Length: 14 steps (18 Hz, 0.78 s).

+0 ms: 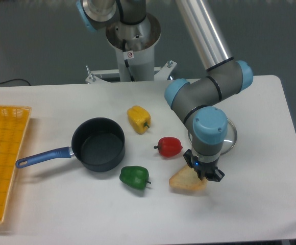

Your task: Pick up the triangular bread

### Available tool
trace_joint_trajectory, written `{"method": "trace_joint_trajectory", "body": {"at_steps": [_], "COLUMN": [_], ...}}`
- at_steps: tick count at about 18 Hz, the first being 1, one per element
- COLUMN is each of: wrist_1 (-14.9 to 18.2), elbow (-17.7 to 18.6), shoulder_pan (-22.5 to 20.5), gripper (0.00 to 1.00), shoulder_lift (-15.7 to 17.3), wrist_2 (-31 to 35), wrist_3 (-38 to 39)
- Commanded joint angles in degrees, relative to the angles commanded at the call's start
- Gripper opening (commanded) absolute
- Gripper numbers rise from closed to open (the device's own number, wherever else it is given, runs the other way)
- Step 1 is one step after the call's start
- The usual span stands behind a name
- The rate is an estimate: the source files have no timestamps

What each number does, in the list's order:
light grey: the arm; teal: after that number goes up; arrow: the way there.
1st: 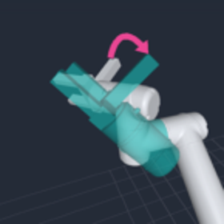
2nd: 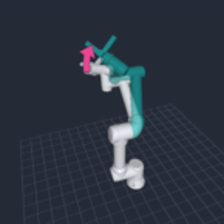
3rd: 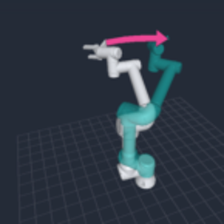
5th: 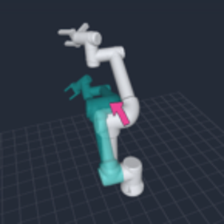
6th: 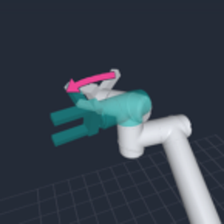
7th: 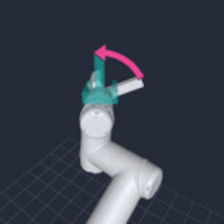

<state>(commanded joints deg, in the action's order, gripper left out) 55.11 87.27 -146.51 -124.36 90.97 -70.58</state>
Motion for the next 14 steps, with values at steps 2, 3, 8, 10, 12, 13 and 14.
{"method": "trace_joint_trajectory", "body": {"at_steps": [2, 3, 8, 10, 12, 13, 14], "wrist_1": [0.0, 0.0, 0.0, 0.0, 0.0, 0.0, 0.0], "elbow": [0.0, 0.09, 0.0, -0.09, -0.26, -0.44, -0.52], "shoulder_pan": [0.09, 0.09, 0.09, 0.0, 0.09, 0.09, 0.0], "gripper": [0.53, 0.56, 0.08, 0.0, 0.0, 0.0, 0.0], "shoulder_lift": [0.09, 0.09, 0.09, 0.09, 0.17, 0.17, 0.26], "wrist_2": [0.0, 0.0, 0.0, -0.09, -0.09, -0.09, -0.17], "wrist_3": [-0.26, -0.18, 0.61, 1.58, 1.32, 1.14, 0.97]}}
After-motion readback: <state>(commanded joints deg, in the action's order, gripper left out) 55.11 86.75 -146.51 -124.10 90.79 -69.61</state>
